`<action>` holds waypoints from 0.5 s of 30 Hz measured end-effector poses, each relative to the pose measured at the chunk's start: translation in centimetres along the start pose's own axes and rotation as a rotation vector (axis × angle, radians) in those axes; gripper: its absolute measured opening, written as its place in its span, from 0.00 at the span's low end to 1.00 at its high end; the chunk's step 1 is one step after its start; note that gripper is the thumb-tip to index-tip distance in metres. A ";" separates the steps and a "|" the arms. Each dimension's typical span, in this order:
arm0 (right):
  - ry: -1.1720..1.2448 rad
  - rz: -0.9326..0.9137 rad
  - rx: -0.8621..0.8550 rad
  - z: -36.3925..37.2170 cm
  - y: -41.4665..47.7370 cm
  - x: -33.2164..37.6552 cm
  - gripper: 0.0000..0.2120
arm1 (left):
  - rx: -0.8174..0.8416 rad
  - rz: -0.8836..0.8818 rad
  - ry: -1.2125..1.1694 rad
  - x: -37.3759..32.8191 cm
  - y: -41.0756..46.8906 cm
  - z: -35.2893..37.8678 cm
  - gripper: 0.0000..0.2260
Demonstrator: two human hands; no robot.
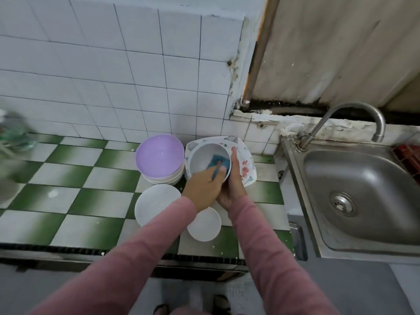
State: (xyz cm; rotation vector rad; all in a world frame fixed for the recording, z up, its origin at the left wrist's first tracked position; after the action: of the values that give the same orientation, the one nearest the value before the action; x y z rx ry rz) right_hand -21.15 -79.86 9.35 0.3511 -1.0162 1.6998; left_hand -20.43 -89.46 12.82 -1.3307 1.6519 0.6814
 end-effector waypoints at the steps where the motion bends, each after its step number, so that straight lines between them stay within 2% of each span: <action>1: 0.002 0.004 -0.001 0.2 0.2 0.1 0.30 | 0.007 -0.015 -0.143 -0.3 -0.1 -0.4 0.14; 3: 0.021 0.012 0.004 0.5 0.4 0.4 0.32 | 0.053 -0.027 -0.349 -0.6 -0.1 -1.3 0.12; 5: 0.050 0.002 0.013 0.3 0.6 0.6 0.33 | 0.112 0.033 -0.294 -0.3 0.1 -2.2 0.13; 8: 0.075 0.013 0.026 -0.3 0.9 0.4 0.33 | 0.232 0.138 0.222 -0.1 0.3 -3.1 0.16; 11: 0.062 0.011 0.019 -0.2 0.5 0.3 0.31 | 0.213 0.214 0.761 1.1 1.0 -2.7 0.20; 13: 0.050 0.010 0.017 -0.1 0.6 0.4 0.30 | 0.194 0.246 0.859 2.2 1.5 -2.2 0.24; 15: -0.004 0.013 0.004 0.1 0.6 0.5 0.30 | 0.197 0.222 0.803 2.8 1.9 -2.1 0.25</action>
State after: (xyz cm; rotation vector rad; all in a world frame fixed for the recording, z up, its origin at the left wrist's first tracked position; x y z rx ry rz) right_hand -21.91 -79.64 9.48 0.3512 -1.0205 1.7134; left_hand -22.92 -91.98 11.11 -1.3702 2.4553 0.0709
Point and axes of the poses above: each hand's wrist, its own y-axis towards the middle knuckle, its own z-axis out of the palm, x = y × z, the point moved 1 cm from there along y, towards the middle knuckle, and after that the axes turned 5 degrees about -y, right-handed, at the moved point
